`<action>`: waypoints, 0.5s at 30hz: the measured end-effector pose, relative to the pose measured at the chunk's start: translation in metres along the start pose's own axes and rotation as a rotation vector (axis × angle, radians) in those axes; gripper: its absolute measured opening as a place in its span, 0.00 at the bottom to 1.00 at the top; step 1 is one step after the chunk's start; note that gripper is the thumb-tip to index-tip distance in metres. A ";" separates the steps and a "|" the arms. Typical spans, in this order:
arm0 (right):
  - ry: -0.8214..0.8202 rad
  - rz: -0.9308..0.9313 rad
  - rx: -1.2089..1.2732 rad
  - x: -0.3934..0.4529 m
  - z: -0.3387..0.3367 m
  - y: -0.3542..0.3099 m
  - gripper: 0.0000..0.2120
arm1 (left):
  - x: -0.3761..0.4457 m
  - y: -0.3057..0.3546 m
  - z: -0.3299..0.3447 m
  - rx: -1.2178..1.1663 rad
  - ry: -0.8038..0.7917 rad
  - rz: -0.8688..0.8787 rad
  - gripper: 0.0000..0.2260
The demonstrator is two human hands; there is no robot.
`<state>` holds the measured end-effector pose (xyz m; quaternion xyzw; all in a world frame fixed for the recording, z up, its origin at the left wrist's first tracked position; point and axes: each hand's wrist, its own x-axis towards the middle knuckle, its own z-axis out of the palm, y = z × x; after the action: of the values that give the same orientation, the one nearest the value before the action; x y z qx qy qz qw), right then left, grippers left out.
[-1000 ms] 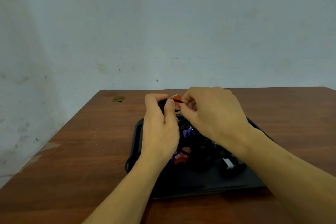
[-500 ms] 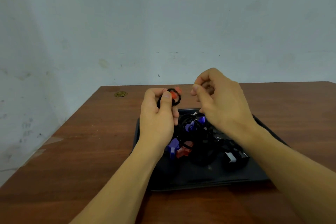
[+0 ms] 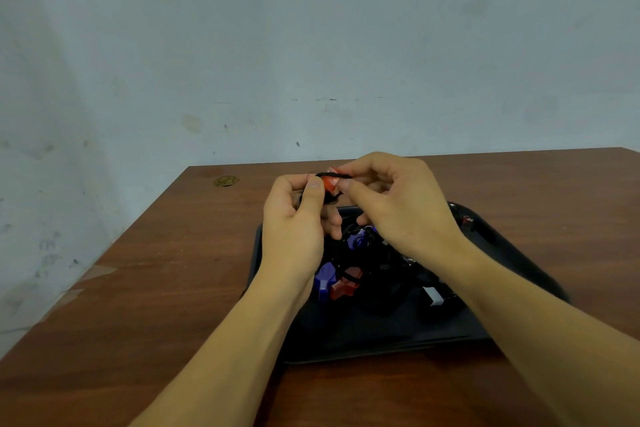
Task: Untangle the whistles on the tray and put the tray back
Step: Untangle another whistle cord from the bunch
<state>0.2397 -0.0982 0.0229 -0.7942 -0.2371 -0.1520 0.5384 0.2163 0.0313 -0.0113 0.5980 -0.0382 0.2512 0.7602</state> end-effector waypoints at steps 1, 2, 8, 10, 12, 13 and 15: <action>0.002 0.004 -0.006 0.001 -0.002 -0.002 0.05 | 0.000 0.001 0.001 -0.032 -0.003 -0.017 0.07; 0.008 0.015 -0.004 0.002 -0.004 -0.003 0.05 | -0.001 0.002 0.002 -0.070 -0.011 -0.035 0.07; -0.116 0.244 0.338 0.008 -0.012 -0.010 0.03 | 0.000 0.014 -0.001 -0.294 -0.162 -0.149 0.08; -0.159 0.268 0.406 0.009 -0.015 -0.012 0.05 | -0.001 0.017 -0.003 -0.351 -0.252 -0.200 0.08; -0.179 0.321 0.453 0.012 -0.018 -0.013 0.06 | -0.001 0.018 -0.004 -0.394 -0.313 -0.227 0.09; -0.194 0.353 0.470 0.013 -0.018 -0.013 0.07 | -0.002 0.018 -0.004 -0.402 -0.330 -0.230 0.08; -0.242 0.409 0.494 0.013 -0.019 -0.013 0.07 | -0.003 0.018 -0.005 -0.393 -0.363 -0.222 0.07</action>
<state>0.2442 -0.1092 0.0470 -0.6832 -0.1649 0.1165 0.7018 0.2052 0.0376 0.0022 0.4750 -0.1557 0.0432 0.8650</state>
